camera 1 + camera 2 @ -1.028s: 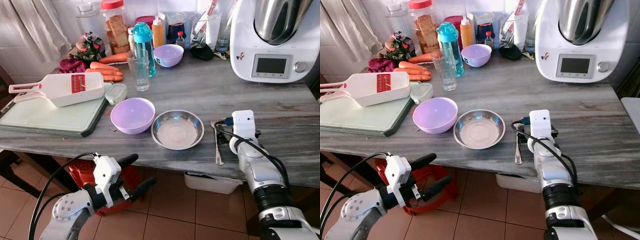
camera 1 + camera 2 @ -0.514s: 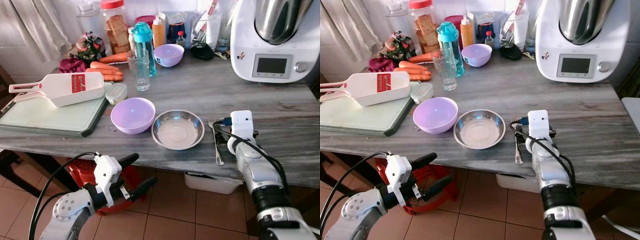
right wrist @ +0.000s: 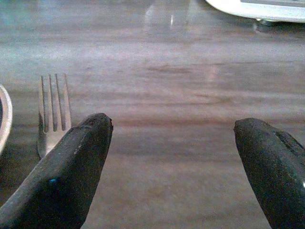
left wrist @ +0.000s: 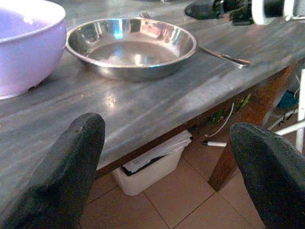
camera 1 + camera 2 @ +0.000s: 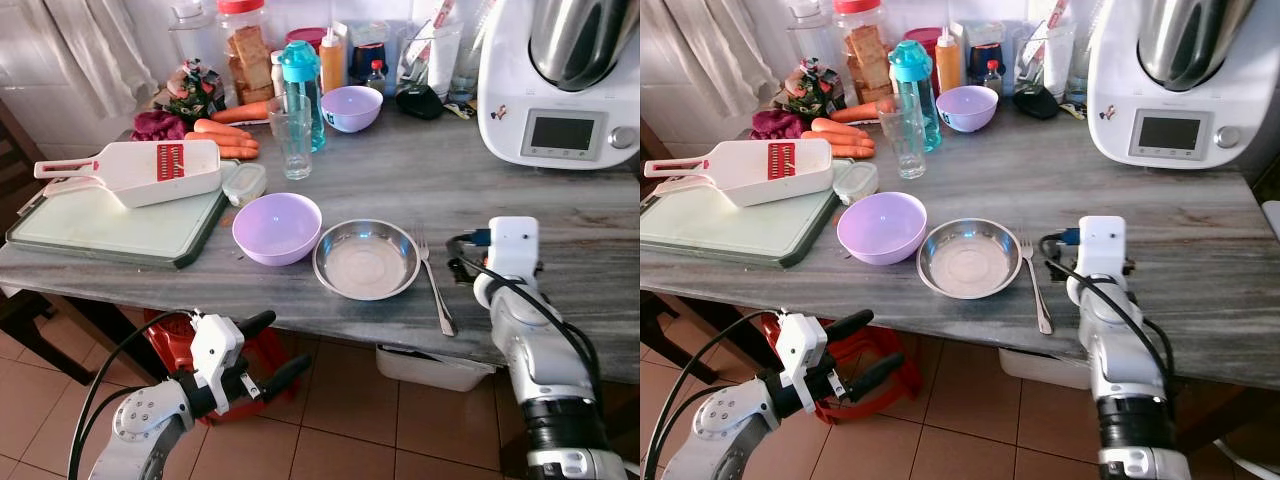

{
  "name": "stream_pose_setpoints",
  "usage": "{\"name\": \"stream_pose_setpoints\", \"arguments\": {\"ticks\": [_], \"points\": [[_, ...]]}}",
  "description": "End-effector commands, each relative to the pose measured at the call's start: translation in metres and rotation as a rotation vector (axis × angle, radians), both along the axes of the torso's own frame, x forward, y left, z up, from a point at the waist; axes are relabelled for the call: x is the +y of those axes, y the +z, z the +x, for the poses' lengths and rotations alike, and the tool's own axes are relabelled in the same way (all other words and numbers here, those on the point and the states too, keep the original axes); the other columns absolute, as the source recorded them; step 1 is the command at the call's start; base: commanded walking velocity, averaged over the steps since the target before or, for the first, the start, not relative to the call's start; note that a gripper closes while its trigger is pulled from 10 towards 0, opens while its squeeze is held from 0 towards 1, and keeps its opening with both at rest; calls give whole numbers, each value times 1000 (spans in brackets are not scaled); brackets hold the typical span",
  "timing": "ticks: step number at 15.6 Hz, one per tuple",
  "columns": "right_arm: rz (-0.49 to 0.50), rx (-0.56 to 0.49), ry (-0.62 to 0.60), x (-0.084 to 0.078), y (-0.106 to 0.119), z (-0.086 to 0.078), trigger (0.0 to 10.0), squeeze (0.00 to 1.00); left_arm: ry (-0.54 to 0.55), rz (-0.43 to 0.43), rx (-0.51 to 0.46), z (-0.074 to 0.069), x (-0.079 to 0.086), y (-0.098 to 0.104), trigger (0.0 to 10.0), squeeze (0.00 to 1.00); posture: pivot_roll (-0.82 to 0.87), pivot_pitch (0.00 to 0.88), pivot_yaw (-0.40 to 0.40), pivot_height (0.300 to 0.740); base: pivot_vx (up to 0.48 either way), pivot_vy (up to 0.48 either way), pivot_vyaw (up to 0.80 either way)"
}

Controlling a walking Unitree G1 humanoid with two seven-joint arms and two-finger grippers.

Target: Setting the table

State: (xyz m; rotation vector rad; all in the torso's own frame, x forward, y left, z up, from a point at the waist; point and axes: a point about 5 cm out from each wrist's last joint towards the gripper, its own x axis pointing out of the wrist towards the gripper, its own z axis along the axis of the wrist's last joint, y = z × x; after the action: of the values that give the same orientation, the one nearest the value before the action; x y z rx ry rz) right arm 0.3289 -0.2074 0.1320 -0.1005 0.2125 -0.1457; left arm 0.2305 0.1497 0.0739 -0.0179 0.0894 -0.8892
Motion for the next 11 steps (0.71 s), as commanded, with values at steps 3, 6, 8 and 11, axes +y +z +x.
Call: {"name": "stream_pose_setpoints", "arguments": {"ticks": [3, 6, 8, 11], "points": [[31, -92, -18, 7, 10, -10, 10000, 0, -9, 17, -5, 1, 6, -8, 10000, 0, 78, 32, 113, 740, 0, 0, 0], [65, -182, -57, 7, 10, -24, 10000, 0, -6, 19, -11, 2, 9, -11, 10000, 0, 78, 30, 112, 740, 0, 0, 0], [96, -156, -39, 16, -4, -41, 10000, 0, -4, 16, -12, 1, 11, -14, 10000, 0, 73, 31, 113, 740, 0, 0, 0], [151, -107, 10, 26, -16, -51, 10000, 0, -9, 12, -13, 0, 11, -16, 10000, 0, 65, 32, 112, 740, 0, 0, 0]]}}
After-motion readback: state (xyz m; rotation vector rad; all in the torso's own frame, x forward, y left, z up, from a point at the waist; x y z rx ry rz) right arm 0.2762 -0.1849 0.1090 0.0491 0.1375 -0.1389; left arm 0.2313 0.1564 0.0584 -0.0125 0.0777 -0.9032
